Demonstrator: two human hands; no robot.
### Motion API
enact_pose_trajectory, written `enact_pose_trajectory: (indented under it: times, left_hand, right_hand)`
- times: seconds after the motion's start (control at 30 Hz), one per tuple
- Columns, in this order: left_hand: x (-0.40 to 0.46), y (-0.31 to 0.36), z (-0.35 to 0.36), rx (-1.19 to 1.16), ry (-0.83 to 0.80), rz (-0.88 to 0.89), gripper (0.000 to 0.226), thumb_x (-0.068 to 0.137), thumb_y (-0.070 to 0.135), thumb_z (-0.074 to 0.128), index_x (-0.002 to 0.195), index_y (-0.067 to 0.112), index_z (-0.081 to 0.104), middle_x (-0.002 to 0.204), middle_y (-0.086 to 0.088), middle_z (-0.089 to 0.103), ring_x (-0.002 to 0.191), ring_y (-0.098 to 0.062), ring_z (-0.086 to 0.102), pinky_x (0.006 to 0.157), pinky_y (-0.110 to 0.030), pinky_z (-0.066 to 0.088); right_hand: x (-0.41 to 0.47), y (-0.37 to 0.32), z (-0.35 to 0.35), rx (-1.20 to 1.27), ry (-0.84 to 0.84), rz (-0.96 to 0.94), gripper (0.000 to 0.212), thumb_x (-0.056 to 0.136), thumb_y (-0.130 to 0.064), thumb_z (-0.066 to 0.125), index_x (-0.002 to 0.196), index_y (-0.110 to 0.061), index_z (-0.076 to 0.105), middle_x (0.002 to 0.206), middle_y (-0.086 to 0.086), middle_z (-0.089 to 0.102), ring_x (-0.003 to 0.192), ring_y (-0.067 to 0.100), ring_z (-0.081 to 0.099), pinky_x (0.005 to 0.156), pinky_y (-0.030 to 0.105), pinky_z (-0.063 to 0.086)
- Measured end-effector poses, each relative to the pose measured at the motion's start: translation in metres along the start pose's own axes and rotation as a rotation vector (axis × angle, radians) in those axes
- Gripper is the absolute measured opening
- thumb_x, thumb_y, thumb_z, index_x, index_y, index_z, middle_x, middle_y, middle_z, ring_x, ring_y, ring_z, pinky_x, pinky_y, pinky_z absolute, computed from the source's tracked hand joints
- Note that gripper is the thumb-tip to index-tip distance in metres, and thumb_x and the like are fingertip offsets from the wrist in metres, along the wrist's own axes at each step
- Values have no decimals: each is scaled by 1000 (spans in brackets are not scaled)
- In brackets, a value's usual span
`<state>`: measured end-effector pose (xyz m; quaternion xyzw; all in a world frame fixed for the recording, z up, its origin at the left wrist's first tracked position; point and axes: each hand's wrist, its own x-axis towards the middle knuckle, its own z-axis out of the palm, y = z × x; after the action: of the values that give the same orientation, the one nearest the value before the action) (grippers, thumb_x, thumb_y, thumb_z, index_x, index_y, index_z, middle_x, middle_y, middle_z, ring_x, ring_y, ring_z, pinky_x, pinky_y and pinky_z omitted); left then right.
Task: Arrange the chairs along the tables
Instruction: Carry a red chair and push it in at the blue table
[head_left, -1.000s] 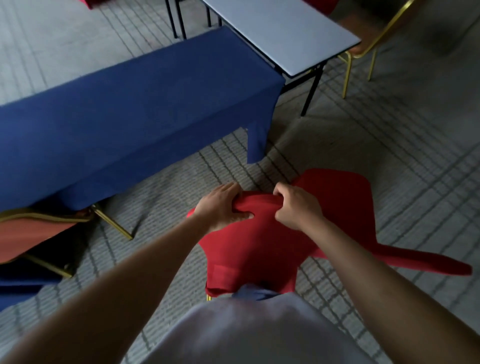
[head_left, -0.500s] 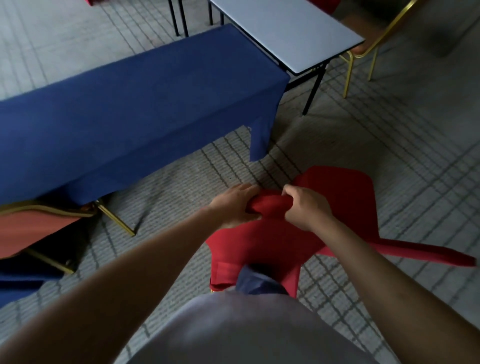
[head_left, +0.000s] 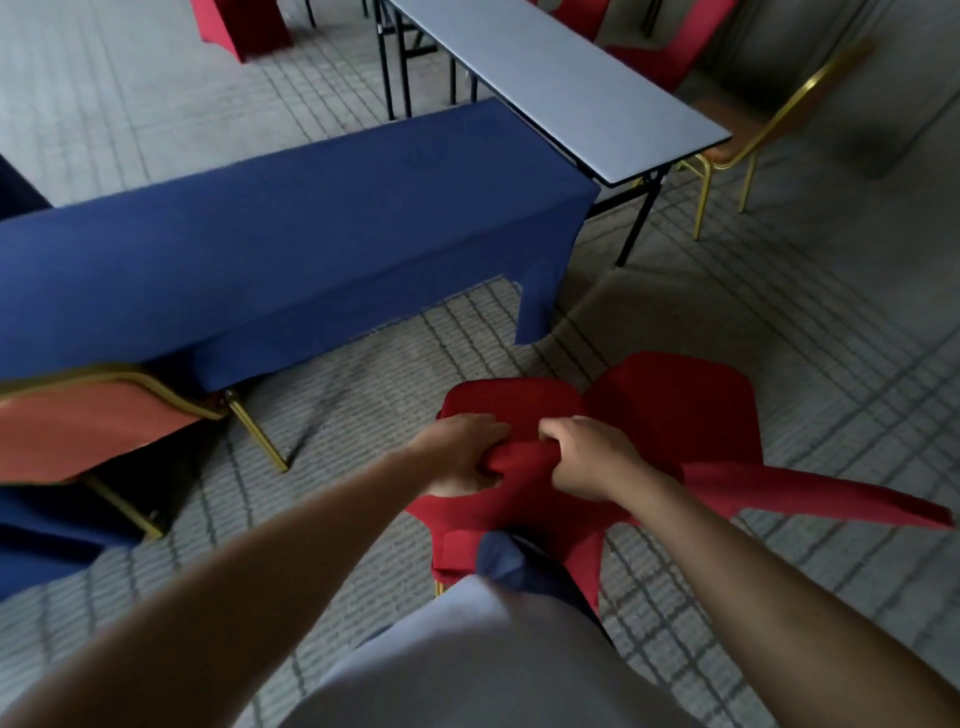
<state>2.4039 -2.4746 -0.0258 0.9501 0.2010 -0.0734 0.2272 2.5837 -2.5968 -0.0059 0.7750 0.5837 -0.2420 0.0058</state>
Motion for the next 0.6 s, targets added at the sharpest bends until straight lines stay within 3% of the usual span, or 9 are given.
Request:
enact_pose_trajectory:
  times: [0.17, 0.37, 0.47, 0.6]
  left_hand:
    - [-38, -19, -2, 4, 85, -59, 54, 79, 41, 74, 125, 19, 56, 120, -5, 58, 118, -26, 54, 93, -29, 37]
    - [-73, -54, -17, 21, 158, -136, 46, 78, 38, 75, 116, 17, 59, 113, -6, 58, 113, -27, 55, 88, -29, 34]
    - [-86, -75, -27, 31, 179, -184, 49, 79, 39, 74, 120, 18, 59, 115, -5, 58, 114, -26, 55, 89, -28, 33]
    - [-101, -112, -29, 9, 184, -265, 43, 76, 42, 73, 111, 23, 57, 108, 0, 57, 108, -25, 57, 85, -31, 42]
  right_hand:
    - [8, -35, 11, -44, 8, -128, 30, 67, -22, 55, 94, -31, 48, 107, -2, 67, 107, 25, 61, 81, 32, 47]
    - [41, -79, 15, -55, 4, -209, 53, 63, -27, 51, 116, -29, 58, 120, -1, 67, 114, 24, 61, 91, 36, 52]
    - [62, -101, 12, -63, -21, -271, 39, 63, -26, 53, 102, -29, 55, 110, -3, 67, 106, 24, 63, 84, 35, 53]
    - [98, -133, 10, -81, -68, -398, 23, 65, -25, 56, 86, -27, 46, 93, -6, 63, 95, 24, 61, 74, 37, 50]
